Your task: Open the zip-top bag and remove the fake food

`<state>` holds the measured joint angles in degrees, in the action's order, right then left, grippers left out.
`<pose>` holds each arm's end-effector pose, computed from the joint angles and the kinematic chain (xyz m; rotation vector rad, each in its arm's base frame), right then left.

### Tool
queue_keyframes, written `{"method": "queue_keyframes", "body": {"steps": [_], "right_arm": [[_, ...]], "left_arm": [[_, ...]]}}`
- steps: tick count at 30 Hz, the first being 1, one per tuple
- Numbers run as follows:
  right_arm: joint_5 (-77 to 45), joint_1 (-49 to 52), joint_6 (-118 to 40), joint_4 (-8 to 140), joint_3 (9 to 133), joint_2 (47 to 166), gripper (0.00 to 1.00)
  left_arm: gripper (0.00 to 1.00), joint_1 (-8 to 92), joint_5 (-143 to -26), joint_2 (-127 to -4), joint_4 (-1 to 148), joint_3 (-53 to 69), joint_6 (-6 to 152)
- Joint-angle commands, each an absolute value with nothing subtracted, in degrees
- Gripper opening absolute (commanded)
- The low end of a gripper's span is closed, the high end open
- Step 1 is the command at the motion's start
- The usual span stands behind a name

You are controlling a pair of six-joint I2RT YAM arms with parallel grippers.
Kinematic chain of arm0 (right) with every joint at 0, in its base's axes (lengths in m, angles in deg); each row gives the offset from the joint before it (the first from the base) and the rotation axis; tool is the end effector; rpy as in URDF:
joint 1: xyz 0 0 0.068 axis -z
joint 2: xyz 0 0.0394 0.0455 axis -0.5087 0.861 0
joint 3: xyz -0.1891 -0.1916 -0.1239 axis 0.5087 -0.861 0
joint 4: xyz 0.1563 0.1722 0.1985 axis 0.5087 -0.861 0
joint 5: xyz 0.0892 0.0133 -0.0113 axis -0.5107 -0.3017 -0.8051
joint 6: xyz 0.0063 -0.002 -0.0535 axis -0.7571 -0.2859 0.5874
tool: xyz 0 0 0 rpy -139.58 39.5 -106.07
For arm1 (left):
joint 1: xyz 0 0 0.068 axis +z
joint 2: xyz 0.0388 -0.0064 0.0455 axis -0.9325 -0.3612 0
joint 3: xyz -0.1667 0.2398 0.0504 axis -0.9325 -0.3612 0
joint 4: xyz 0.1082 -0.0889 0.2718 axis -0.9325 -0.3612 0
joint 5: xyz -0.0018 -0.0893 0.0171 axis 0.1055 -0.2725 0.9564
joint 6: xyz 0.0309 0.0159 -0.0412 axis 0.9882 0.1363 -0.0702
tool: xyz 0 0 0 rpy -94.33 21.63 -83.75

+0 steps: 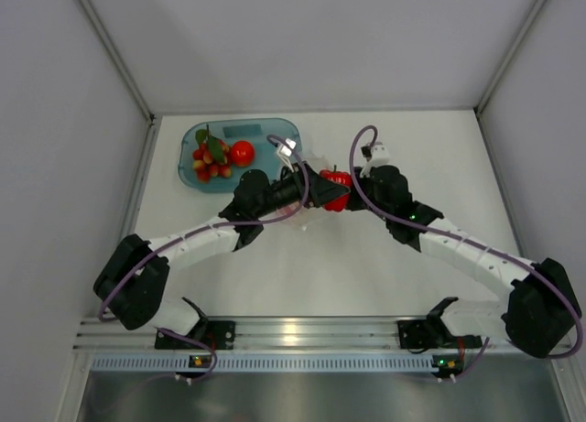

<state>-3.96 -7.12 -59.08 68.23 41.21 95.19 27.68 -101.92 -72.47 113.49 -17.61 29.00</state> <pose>0.2491 0.1893 0.2797 -0.1450 2.0116 0.6633 0.2605 -0.2483 0.2888 0.2111 1.7074 -1.6494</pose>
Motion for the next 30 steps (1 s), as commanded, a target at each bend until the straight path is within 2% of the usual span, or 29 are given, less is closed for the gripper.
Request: {"method": "queue_keyframes", "body": {"steps": [1, 6, 14, 17, 18, 22, 24, 30], "right_arm": [[-1.5, -6.4, -60.6, 62.1, 44.0, 100.0, 0.0], [-1.8, -1.6, -63.0, 61.8, 44.4, 100.4, 0.0], [-0.4, 1.1, -61.3, 58.0, 45.2, 98.2, 0.0], [1.8, 1.5, -61.2, 56.2, 44.3, 96.2, 0.0], [2.8, 1.7, -61.0, 56.0, 43.6, 94.8, 0.0], [4.1, 1.8, -59.9, 53.5, 43.1, 91.6, 0.0], [4.6, 1.9, -59.2, 51.8, 43.4, 90.1, 0.0], [5.0, 1.8, -57.1, 45.8, 44.5, 85.2, 0.0]], "left_arm": [[0.0, 25.8, -105.5, -69.5, 131.7, -13.8, 24.1], [0.0, 25.9, -104.2, -68.1, 131.6, -14.6, 21.6], [0.0, 29.2, -99.2, -65.8, 121.7, -15.9, 23.3], [0.0, 31.6, -94.4, -63.2, 112.5, -14.9, 28.2], [0.0, 33.0, -92.4, -62.5, 104.4, -13.2, 30.2], [0.0, 35.1, -78.1, -60.9, 86.6, -7.3, 40.6], [0.0, 35.9, -71.9, -61.6, 82.5, -5.0, 45.0], [0.0, 40.9, -68.5, -70.1, 71.4, 5.4, 51.9]]}}
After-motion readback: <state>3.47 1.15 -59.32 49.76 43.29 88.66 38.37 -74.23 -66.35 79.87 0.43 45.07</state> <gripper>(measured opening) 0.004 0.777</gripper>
